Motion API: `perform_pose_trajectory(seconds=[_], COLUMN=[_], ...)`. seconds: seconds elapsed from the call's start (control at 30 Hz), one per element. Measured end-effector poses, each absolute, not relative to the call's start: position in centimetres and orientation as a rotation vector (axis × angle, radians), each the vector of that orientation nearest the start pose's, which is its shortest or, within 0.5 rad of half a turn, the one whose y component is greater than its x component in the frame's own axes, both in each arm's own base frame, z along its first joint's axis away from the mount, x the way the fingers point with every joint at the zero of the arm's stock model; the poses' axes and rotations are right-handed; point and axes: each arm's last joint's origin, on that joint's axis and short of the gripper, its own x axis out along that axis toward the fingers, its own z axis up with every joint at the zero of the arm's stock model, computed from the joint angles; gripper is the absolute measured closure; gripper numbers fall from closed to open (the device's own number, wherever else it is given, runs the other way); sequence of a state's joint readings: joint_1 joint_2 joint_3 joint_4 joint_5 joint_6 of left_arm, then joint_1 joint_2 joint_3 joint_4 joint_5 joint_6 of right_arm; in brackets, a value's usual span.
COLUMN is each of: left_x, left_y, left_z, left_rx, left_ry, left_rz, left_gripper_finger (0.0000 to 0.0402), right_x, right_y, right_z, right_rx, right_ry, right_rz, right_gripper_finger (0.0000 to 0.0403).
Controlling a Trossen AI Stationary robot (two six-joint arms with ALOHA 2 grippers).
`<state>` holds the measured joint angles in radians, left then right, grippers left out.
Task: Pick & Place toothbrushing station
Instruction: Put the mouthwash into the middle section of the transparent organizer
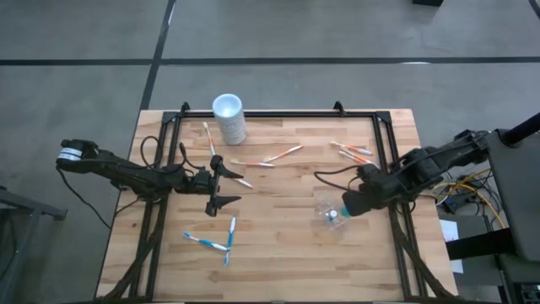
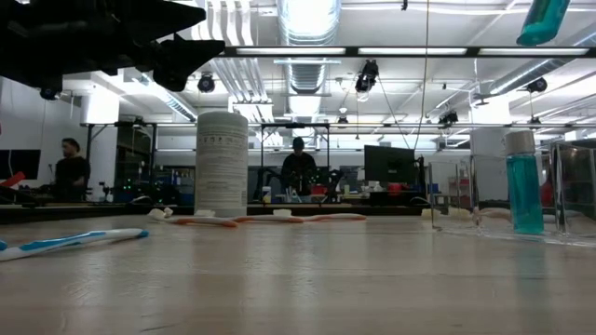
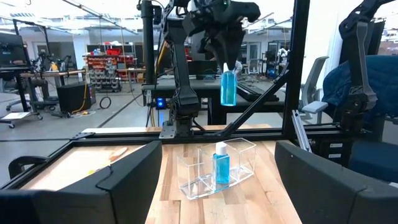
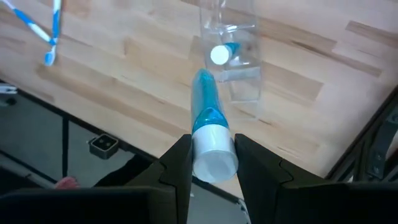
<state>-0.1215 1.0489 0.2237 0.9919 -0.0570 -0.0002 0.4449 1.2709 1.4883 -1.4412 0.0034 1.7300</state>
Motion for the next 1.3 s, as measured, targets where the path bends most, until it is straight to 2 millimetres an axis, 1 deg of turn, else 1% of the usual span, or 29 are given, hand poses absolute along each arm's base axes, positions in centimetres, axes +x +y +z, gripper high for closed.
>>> perform_pose_trajectory(seconds=[0.2,0.47,0.83,1.07,1.2,1.3], left_x=[19.3,19.3,19.3,19.3,19.3,19.3], left_y=[-2.2,-2.2,-2.2,-2.2,-2.2,-2.2], left_z=[20.9,20.9,20.9,20.8,20.8,20.8], left_rx=[-0.015,-0.015,-0.015,-0.014,-0.014,-0.014], left_ry=[-0.165,-0.165,-0.164,-0.158,-0.159,-0.159], left_rz=[-0.064,-0.064,-0.064,-0.064,-0.064,-0.064], left_gripper_finger=[0.0083,0.0083,0.0083,0.0083,0.0083,0.0083], right_x=[19.6,21.6,23.7,23.8,23.8,23.9], right_y=[8.4,8.0,7.4,6.5,6.3,6.2], right_z=[36.6,34.9,33.0,32.0,31.7,31.0], right_rx=[1.226,1.164,1.083,1.04,1.021,1.015], right_ry=[1.227,1.329,1.441,1.471,1.48,1.483], right_rz=[-0.767,-0.839,-0.842,-0.843,-0.829,-0.822], right_gripper_finger=[0.0303,0.0303,0.0303,0.0303,0.0303,0.0303])
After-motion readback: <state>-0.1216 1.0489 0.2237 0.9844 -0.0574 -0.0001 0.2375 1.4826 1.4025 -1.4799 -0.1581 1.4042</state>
